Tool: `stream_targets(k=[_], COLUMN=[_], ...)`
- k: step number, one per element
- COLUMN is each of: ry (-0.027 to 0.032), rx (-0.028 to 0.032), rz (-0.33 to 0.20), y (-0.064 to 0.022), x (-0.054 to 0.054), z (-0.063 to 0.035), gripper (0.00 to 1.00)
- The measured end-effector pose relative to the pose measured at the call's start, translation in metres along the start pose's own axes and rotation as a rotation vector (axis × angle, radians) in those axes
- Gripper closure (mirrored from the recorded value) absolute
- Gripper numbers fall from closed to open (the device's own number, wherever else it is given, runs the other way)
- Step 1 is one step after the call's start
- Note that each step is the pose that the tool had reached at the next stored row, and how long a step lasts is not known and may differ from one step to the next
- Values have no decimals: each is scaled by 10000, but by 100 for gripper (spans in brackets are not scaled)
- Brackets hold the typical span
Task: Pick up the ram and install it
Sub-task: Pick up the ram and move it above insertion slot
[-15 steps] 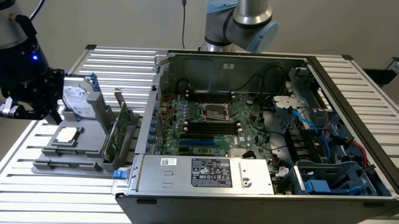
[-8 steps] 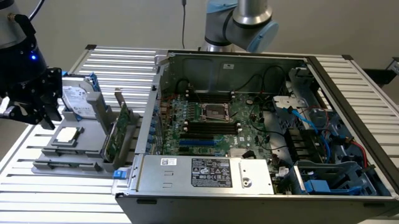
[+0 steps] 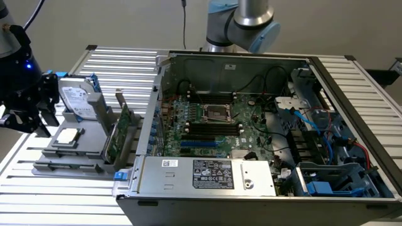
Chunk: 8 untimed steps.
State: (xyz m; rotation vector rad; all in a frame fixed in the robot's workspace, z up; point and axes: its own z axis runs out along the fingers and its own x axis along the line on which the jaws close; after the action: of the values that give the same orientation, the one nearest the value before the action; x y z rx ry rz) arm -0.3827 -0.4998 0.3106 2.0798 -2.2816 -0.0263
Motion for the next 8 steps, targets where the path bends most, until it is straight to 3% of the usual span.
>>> stream_targets(k=[8], ry=[-140], rx=[-13], rz=[-22], y=[14], x=[160], z=[141], gripper=[64])
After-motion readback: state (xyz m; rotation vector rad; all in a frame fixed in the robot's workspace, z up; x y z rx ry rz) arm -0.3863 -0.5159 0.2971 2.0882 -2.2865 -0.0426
